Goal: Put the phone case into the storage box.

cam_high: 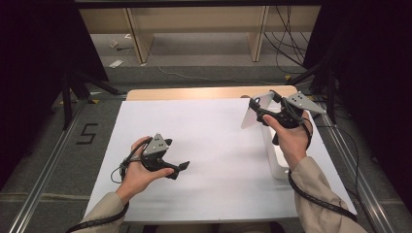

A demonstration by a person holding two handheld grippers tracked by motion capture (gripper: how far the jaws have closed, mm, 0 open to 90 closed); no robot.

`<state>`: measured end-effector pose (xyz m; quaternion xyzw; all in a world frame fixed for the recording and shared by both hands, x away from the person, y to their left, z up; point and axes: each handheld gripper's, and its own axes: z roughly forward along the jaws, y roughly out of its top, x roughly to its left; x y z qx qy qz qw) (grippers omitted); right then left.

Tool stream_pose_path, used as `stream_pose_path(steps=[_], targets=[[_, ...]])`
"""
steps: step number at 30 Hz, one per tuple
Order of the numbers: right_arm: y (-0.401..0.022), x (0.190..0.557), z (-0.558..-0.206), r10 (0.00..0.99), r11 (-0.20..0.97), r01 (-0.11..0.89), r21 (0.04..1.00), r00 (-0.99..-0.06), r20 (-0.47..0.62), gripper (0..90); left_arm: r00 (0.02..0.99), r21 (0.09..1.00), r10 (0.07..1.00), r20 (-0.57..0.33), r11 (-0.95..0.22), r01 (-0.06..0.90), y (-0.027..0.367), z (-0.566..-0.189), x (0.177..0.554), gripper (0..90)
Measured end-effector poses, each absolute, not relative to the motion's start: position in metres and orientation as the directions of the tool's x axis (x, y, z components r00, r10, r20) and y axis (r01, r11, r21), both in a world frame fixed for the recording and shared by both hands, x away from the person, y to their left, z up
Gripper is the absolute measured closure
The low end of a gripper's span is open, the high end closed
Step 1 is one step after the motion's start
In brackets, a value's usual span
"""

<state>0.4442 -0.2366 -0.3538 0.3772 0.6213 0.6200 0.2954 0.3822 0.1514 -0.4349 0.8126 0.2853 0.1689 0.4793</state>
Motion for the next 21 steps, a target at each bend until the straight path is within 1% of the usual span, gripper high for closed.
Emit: stream_pose_path(steps=[21], targets=[[-0.248, 0.446, -0.351, 0.855, -0.058, 0.099, 0.993, -0.508, 0.100, 18.6, 0.780, 0.874, 0.626, 0.004, -0.381, 0.301, 0.151, -0.435, 0.382, 0.0]])
